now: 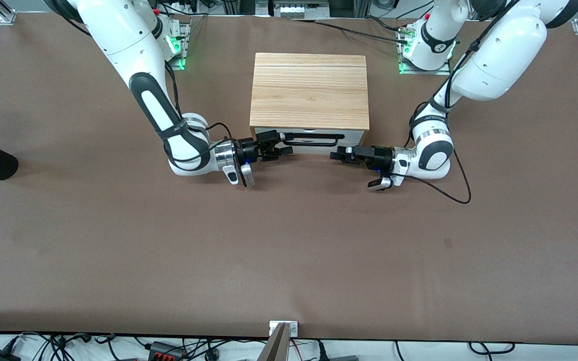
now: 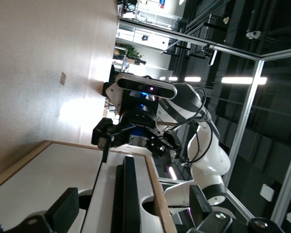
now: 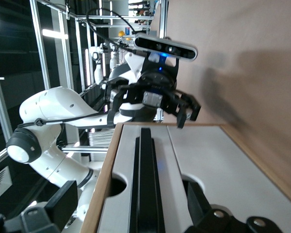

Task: Pull top drawer with both arms simultaneously
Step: 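Close the right gripper and the left gripper on the black handle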

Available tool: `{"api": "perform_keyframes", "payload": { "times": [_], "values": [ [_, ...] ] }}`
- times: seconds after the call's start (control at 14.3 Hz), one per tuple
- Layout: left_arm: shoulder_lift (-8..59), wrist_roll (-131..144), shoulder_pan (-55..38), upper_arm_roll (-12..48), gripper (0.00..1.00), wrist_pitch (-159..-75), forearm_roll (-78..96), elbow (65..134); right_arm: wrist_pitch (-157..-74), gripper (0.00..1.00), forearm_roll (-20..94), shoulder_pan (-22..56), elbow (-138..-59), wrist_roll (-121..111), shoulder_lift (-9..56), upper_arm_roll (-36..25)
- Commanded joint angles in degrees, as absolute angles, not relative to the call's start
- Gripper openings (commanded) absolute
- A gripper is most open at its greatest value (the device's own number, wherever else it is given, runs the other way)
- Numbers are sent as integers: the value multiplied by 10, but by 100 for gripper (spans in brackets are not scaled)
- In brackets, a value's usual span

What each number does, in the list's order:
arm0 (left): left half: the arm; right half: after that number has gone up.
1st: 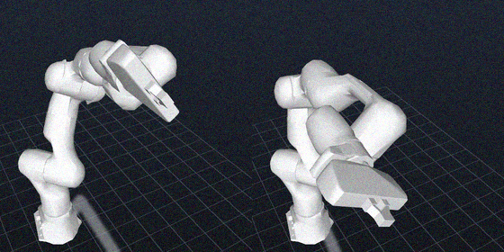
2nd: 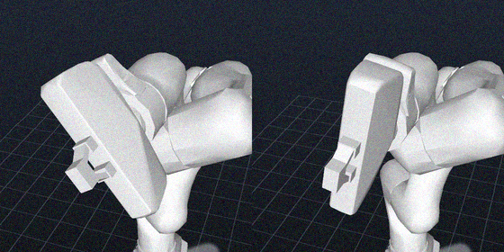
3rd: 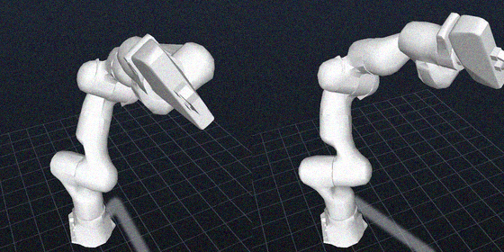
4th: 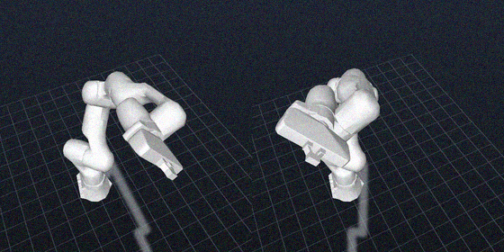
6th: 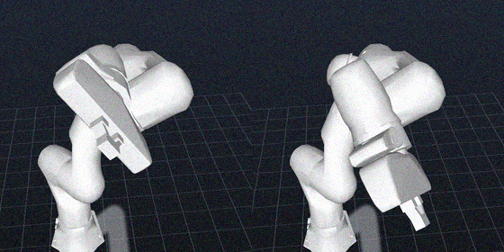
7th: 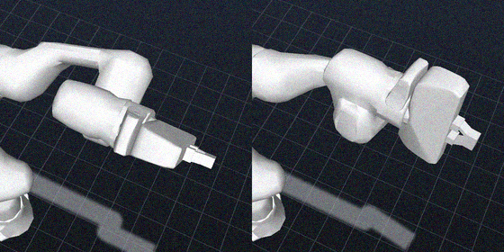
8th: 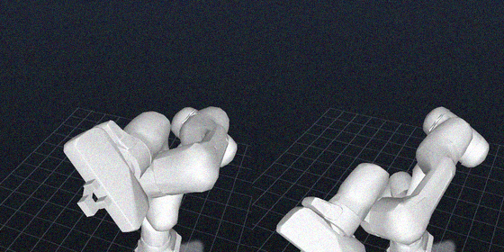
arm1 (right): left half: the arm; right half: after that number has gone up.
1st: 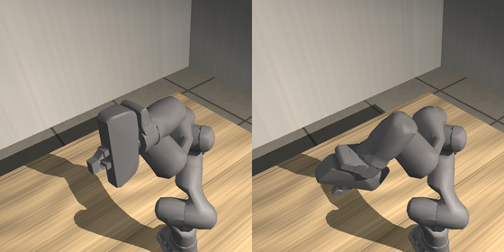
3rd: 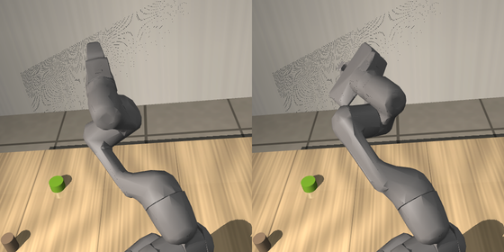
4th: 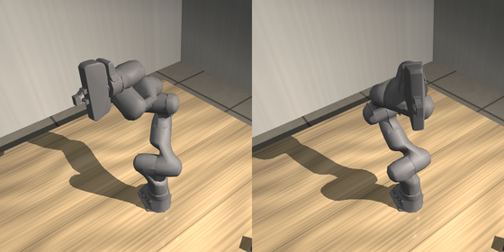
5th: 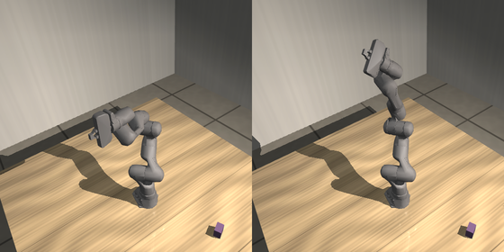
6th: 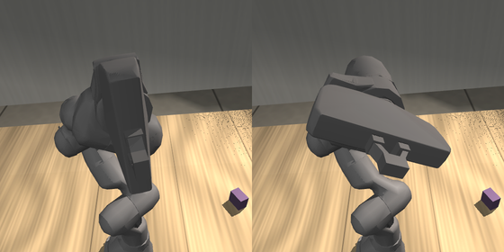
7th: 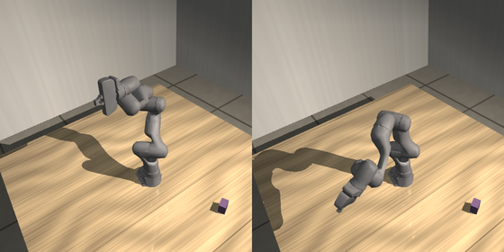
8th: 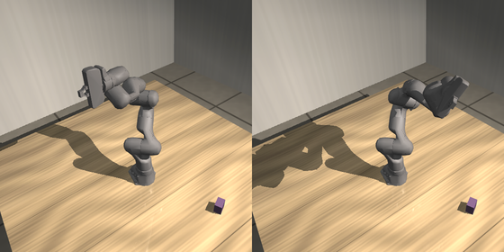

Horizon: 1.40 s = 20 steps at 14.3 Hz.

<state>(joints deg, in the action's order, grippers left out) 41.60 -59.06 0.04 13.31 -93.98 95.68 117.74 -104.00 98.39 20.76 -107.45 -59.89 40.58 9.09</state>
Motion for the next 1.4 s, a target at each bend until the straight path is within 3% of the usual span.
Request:
{"api": "perform_keyframes", "payload": {
  "times": [0.0,0.42,0.7,0.77,0.84,1.05,1.33],
  "values": [
    [389,-585,-11,134,94,-960,950,1188,-1023,100,994,200,-1096,-619,400,95],
    [366,-645,-11,133,82,-960,934,1202,-1024,82,991,204,-1094,-620,400,94],
    [360,-645,-2,128,82,-961,876,1201,-1025,81,991,206,-1093,-621,400,95],
    [359,-645,-2,128,74,-961,876,1201,-1024,75,991,207,-1093,-621,400,95],
    [359,-645,-2,128,66,-961,876,1201,-1025,60,991,207,-1093,-621,400,95],
    [360,-646,-3,129,32,-961,876,1201,-1024,40,991,209,-1092,-625,400,95],
    [360,-647,-4,134,31,-960,877,1203,-1025,22,991,210,-1091,-625,400,95]
  ]
}}
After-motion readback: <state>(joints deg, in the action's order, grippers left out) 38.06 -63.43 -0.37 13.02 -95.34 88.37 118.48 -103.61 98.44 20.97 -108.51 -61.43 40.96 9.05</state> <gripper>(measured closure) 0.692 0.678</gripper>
